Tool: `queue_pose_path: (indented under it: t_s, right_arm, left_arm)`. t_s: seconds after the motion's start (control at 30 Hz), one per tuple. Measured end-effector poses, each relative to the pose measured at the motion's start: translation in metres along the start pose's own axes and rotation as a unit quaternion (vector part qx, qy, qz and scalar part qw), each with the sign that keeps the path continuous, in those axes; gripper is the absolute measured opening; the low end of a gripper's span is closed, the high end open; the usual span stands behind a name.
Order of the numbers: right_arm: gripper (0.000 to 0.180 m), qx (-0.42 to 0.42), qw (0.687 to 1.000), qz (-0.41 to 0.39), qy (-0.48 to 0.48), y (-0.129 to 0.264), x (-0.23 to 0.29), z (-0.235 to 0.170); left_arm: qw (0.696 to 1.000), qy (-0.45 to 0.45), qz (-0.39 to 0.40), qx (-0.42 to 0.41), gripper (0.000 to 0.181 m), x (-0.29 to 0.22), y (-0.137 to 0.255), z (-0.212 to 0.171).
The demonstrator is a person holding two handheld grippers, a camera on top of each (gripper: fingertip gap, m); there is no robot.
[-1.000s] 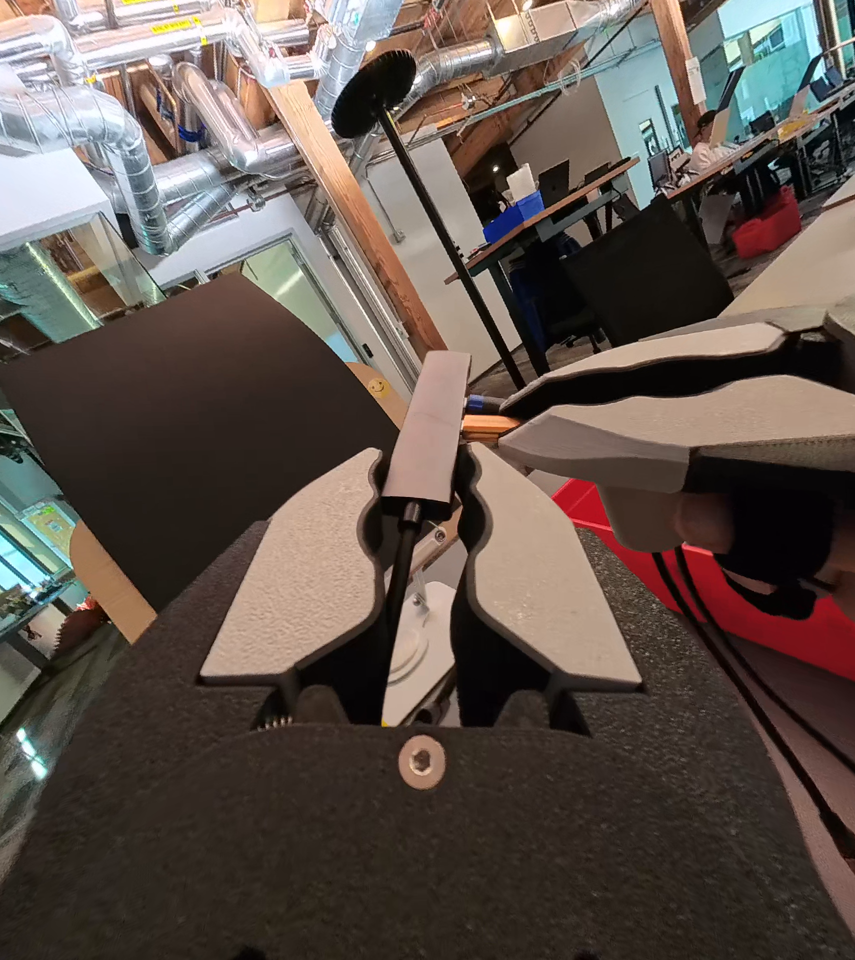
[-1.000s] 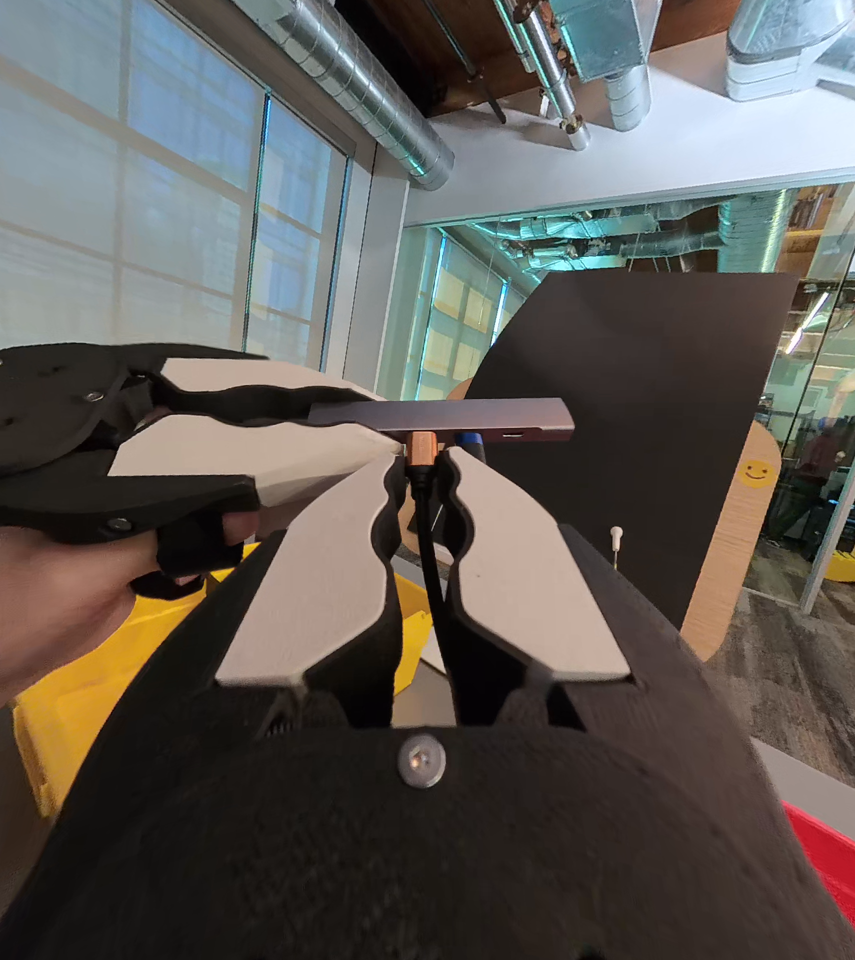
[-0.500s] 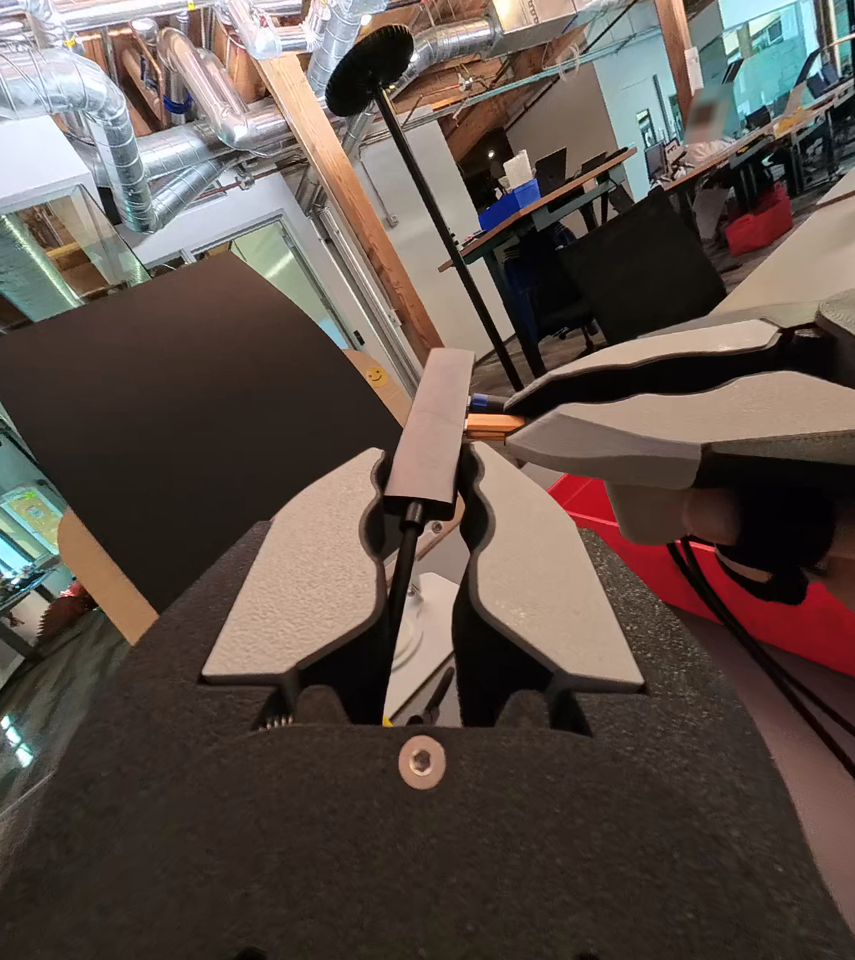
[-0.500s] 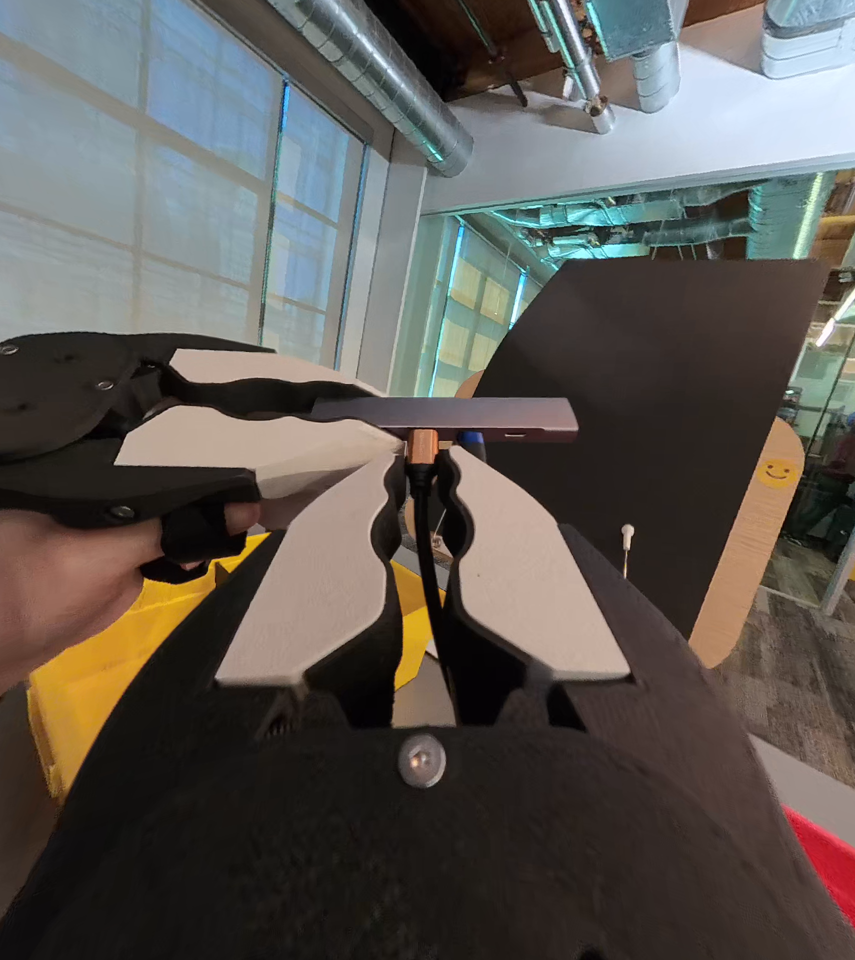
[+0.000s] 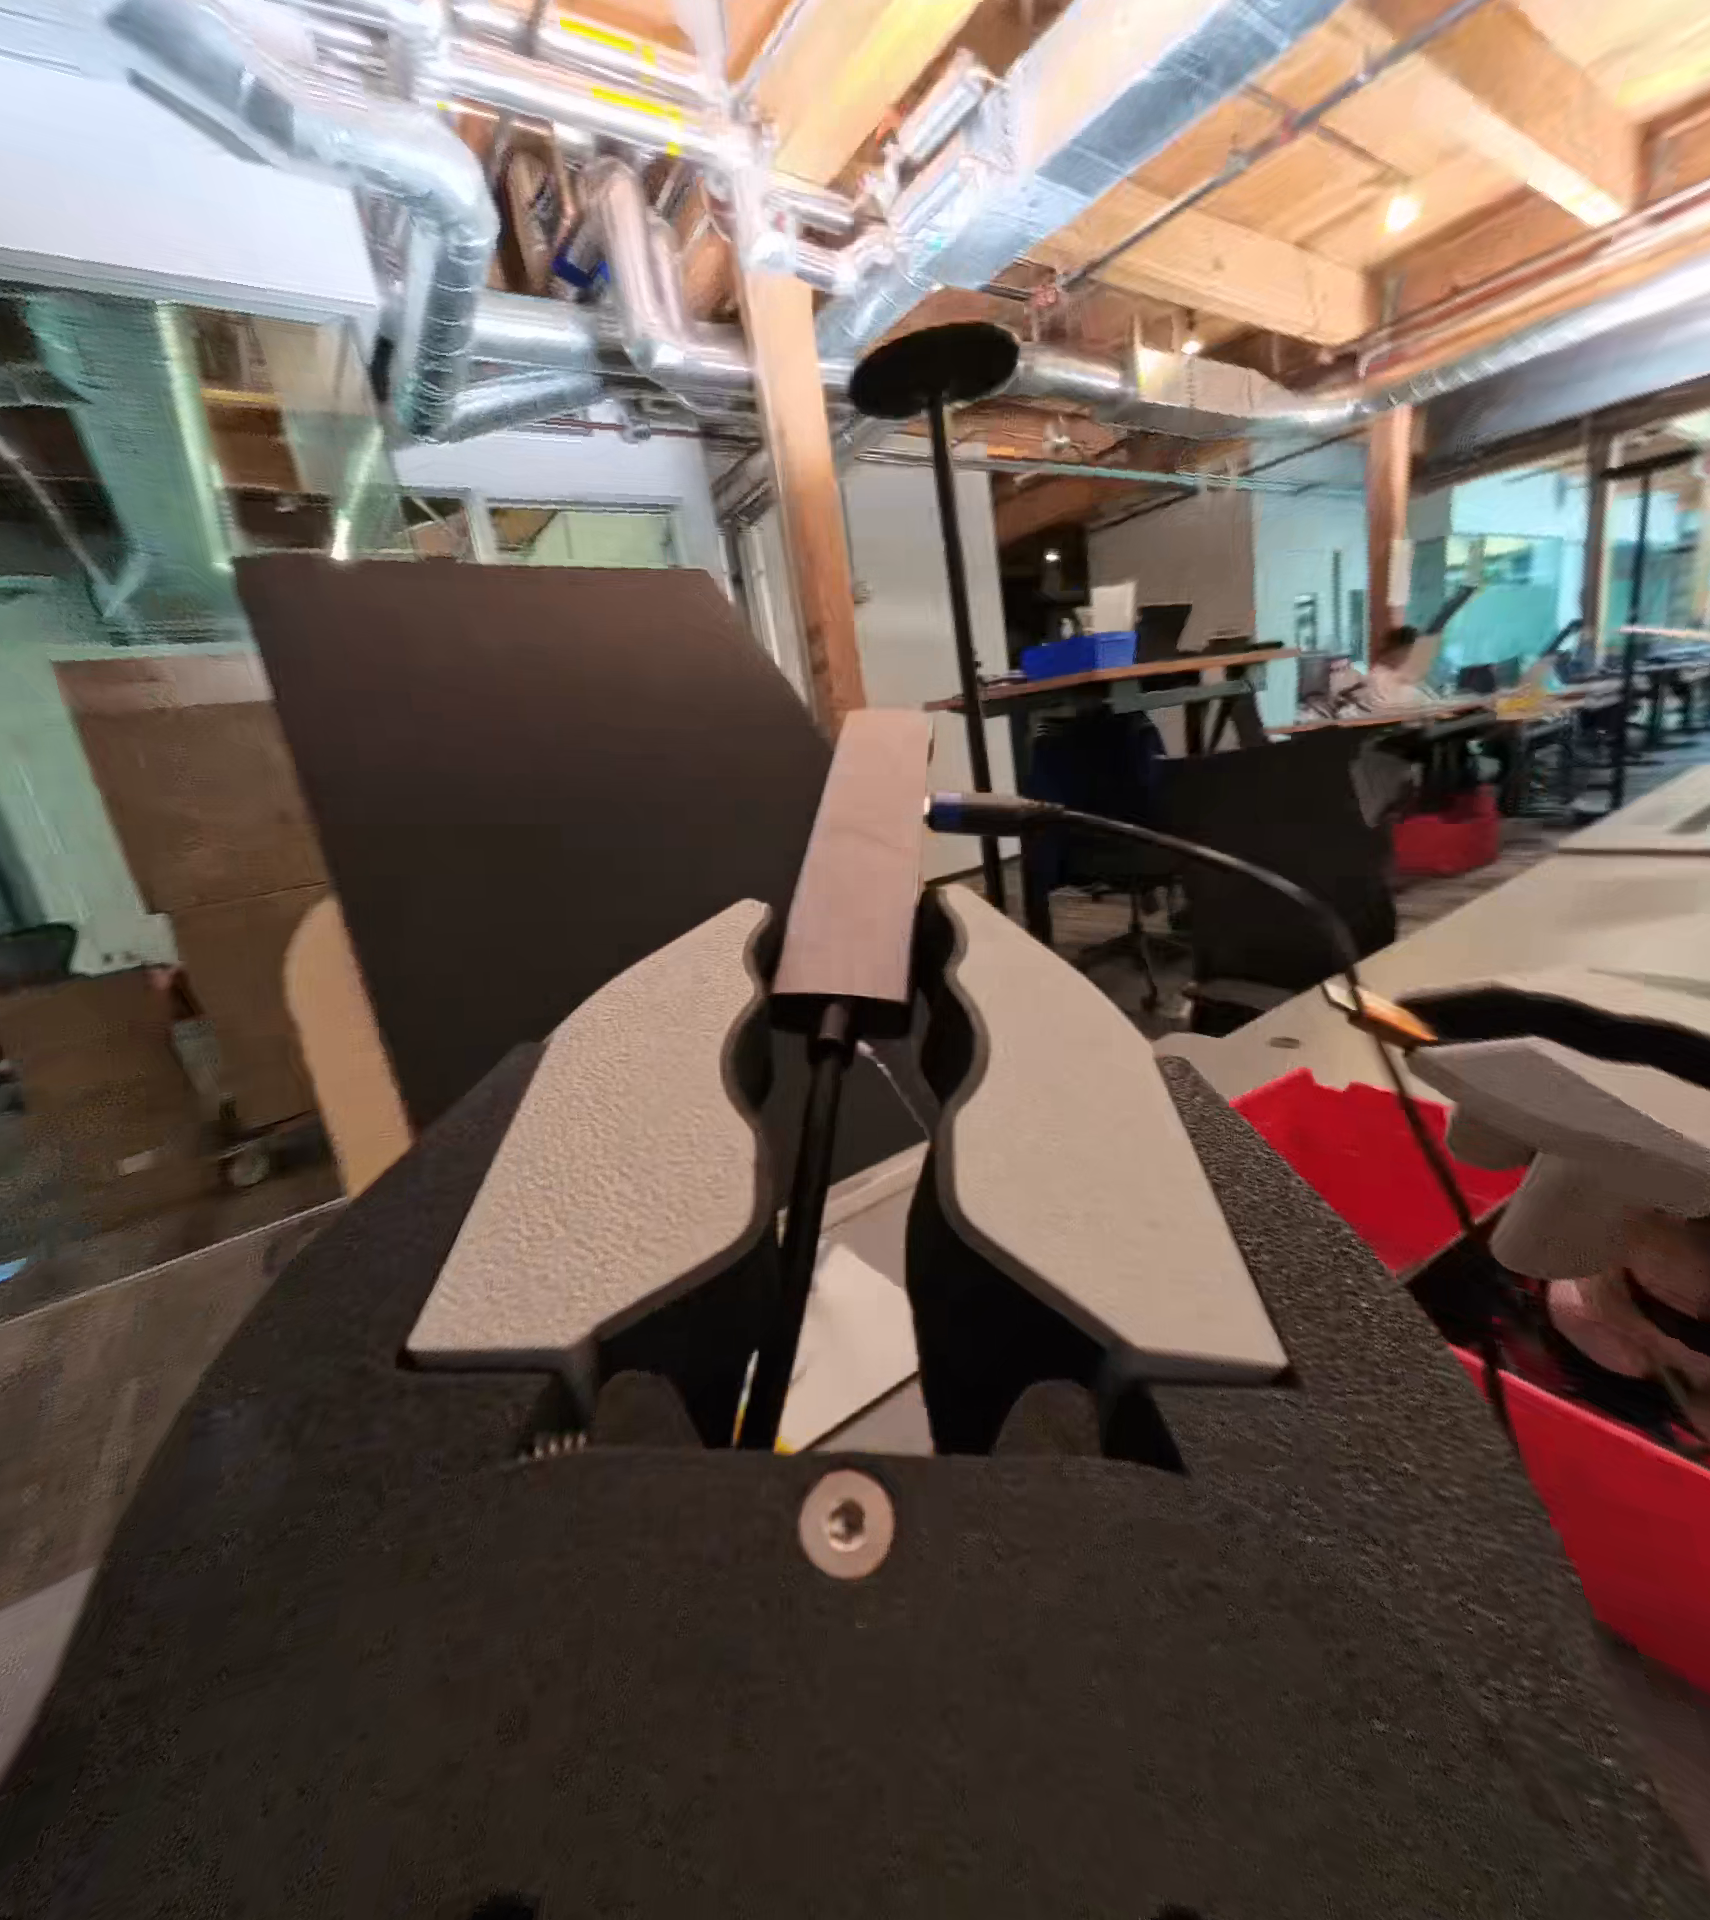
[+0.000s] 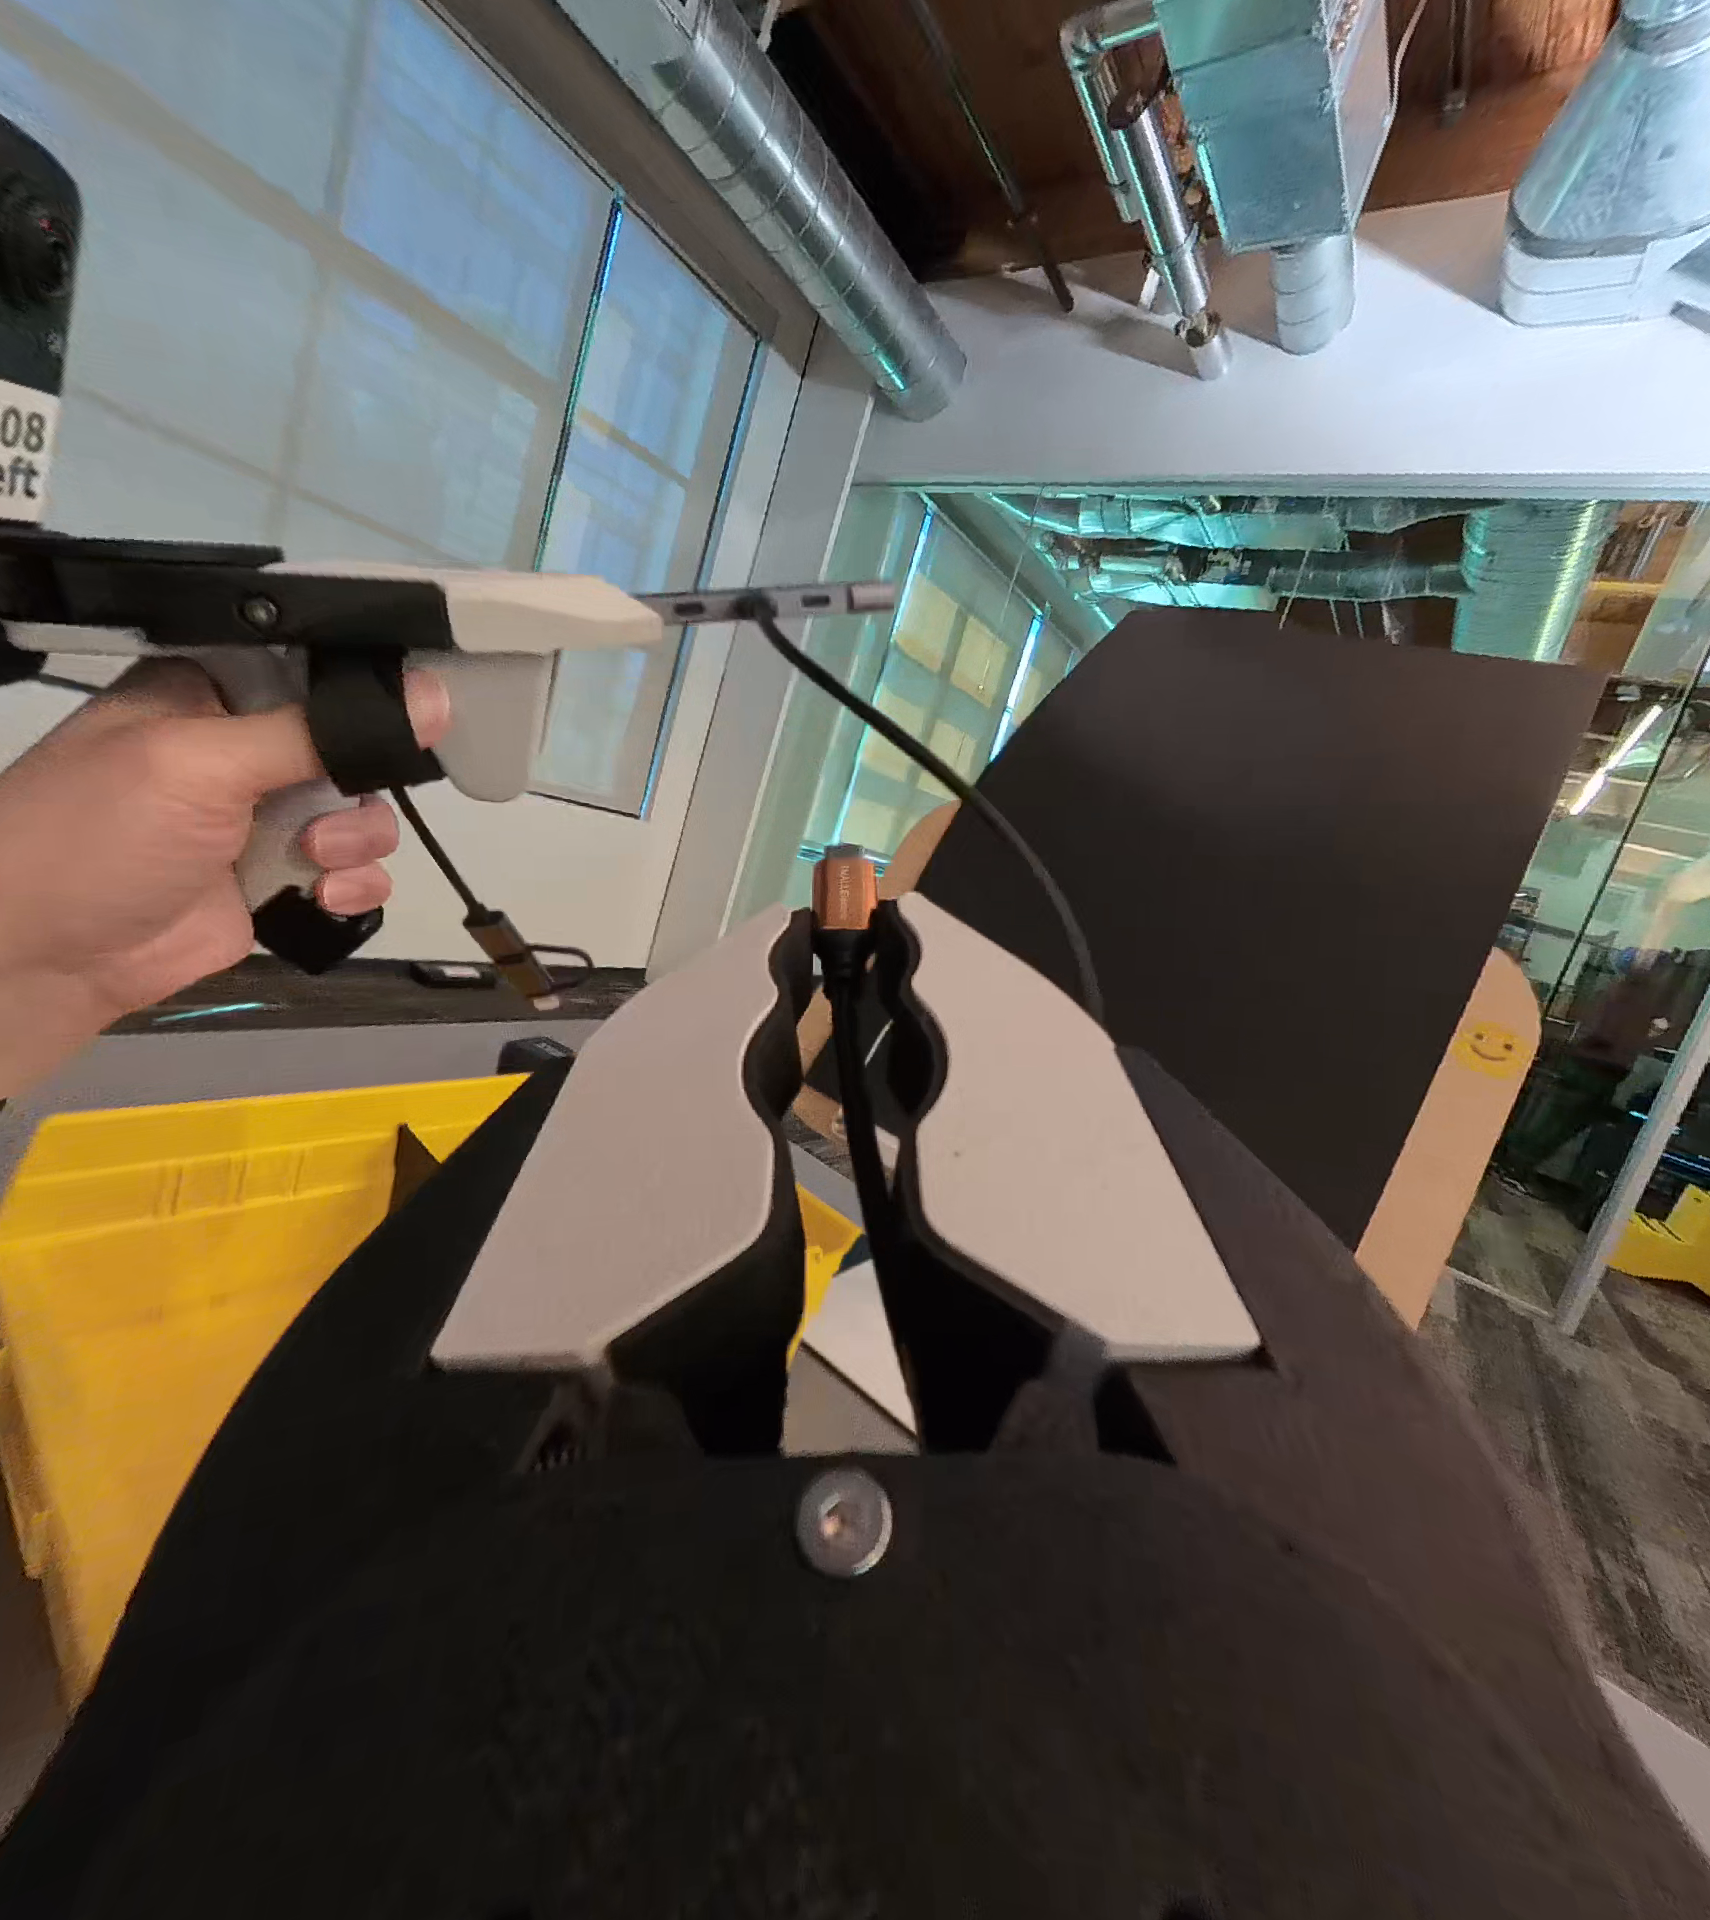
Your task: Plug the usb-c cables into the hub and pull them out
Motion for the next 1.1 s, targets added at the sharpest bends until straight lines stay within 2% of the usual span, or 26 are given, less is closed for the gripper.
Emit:
queue_pose_path:
  t_s: [0.17,0.27,0.37,0.47,0.57,0.63,0.7,0.8,0.9,1.1]
  right_arm:
    - [0.013,0.005,0.997,0.057,-0.051,0.001,-0.004,0.013]
    - [0.014,0.007,0.988,0.11,-0.106,0.004,-0.014,0.027]
    - [0.013,0.0,0.975,0.155,-0.159,0.015,-0.036,0.049]
    - [0.013,0.005,0.978,0.161,-0.134,0.033,-0.061,0.069]
    - [0.013,0.02,0.99,0.138,-0.033,0.052,-0.084,0.079]
    - [0.014,0.078,0.985,0.157,0.005,0.058,-0.094,0.067]
    - [0.013,0.101,0.978,0.175,0.055,0.063,-0.102,0.052]
    - [0.014,0.19,0.948,0.236,0.099,0.073,-0.107,0.02]
    - [0.013,0.253,0.922,0.29,0.041,0.084,-0.116,-0.01]
    - [0.014,0.446,0.819,0.354,-0.074,0.116,-0.127,-0.092]
  left_arm:
    - [0.997,-0.066,-0.021,0.022,0.025,-0.015,-0.002,0.003]
    - [0.994,-0.104,0.024,0.036,0.024,-0.007,-0.001,0.001]
    - [0.995,-0.09,0.023,0.043,0.024,0.004,0.006,0.005]
    - [0.995,-0.082,0.023,0.05,0.024,0.013,0.013,0.009]
    - [0.995,-0.083,0.02,0.053,0.024,0.016,0.016,0.013]
    - [0.996,-0.073,0.008,0.05,0.024,0.013,0.016,0.013]
    - [0.996,-0.073,-0.005,0.052,0.024,0.009,0.013,0.011]
    - [0.994,-0.082,-0.017,0.063,0.024,0.002,0.008,0.007]
    - [0.993,-0.091,-0.025,0.072,0.024,-0.004,0.005,0.003]
    - [0.991,-0.09,-0.052,0.079,0.024,-0.018,-0.002,-0.001]
Point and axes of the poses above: each gripper's, where its closed fingertips meet, y back along the fingers, z out of its top, x = y × z across the jaws, the point moved 6 cm from there along y, back along the fingers, and after that the axes turned 5 degrees about -y, right-handed, at the moved point
